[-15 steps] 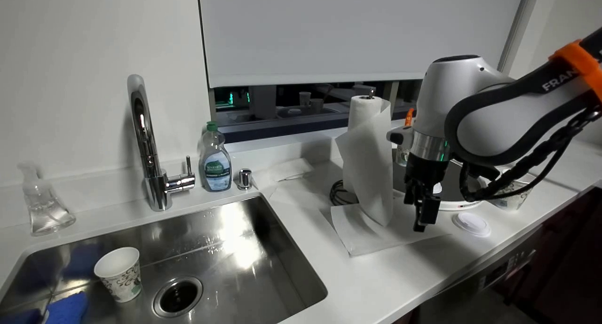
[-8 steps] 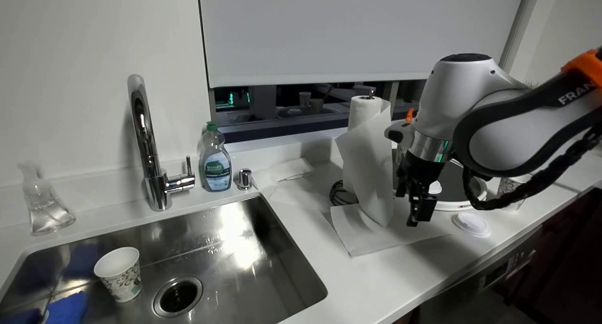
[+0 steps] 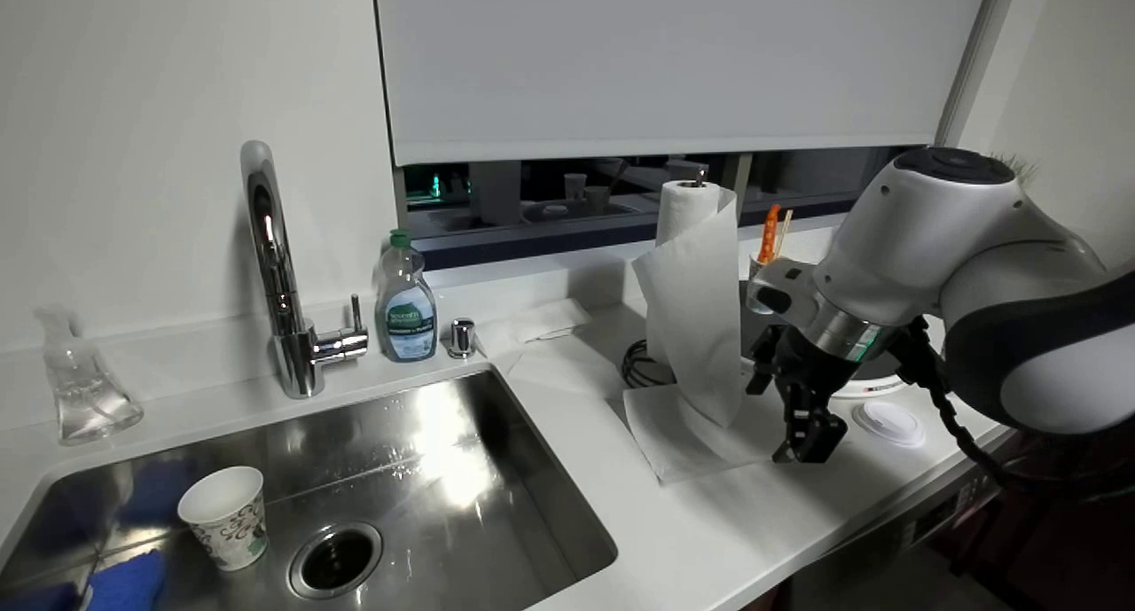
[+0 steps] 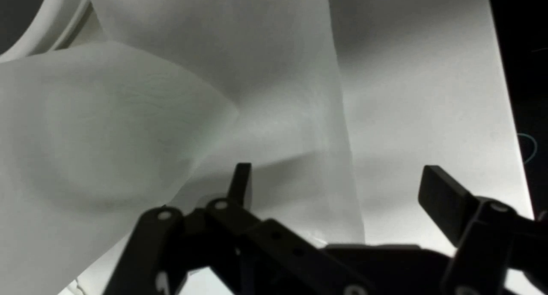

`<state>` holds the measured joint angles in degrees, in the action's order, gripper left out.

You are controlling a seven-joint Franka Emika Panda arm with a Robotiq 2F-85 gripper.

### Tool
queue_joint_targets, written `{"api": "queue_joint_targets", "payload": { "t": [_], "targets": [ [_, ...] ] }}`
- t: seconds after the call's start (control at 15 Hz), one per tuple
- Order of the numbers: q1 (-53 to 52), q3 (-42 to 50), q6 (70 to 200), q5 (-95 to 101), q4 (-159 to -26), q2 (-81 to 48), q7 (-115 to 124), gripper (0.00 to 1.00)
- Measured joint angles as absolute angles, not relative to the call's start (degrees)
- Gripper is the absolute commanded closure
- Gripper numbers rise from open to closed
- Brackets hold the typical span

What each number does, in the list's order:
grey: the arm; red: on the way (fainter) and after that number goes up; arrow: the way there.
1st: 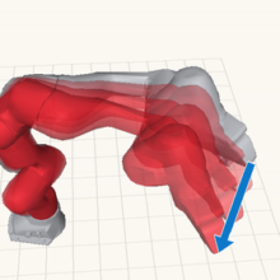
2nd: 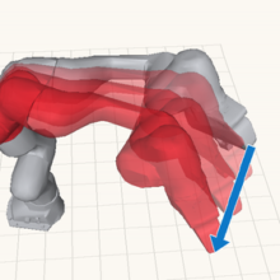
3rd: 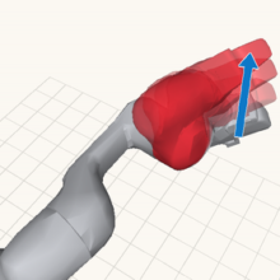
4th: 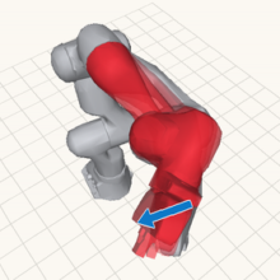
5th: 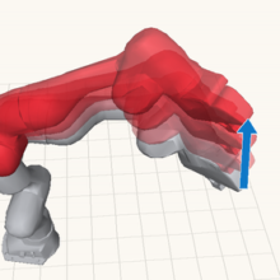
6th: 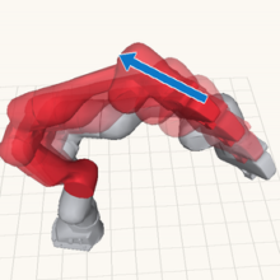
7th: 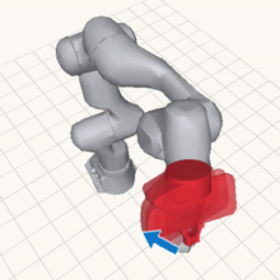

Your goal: Move the paper towel next to the roll and place it next to the cup with chopsticks in it

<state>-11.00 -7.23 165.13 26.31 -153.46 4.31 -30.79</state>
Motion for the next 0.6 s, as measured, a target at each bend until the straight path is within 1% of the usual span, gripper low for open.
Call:
{"api": "queue_joint_targets", "payload": {
  "t": [0.4,0.47,0.53,0.6],
  "targets": [
    [-8.5,-7.1,159.9,34.8,-152.7,2.8,-21.5,0.01],
    [-8.4,-7.1,158.5,36.1,-151.8,2.1,-20.4,0.08],
    [-8.3,-7.1,157.1,37.1,-150.9,1.3,-19.5,0.2],
    [-8.3,-7.1,155.9,37.9,-149.8,0.3,-18.7,0.23]
  ]
}}
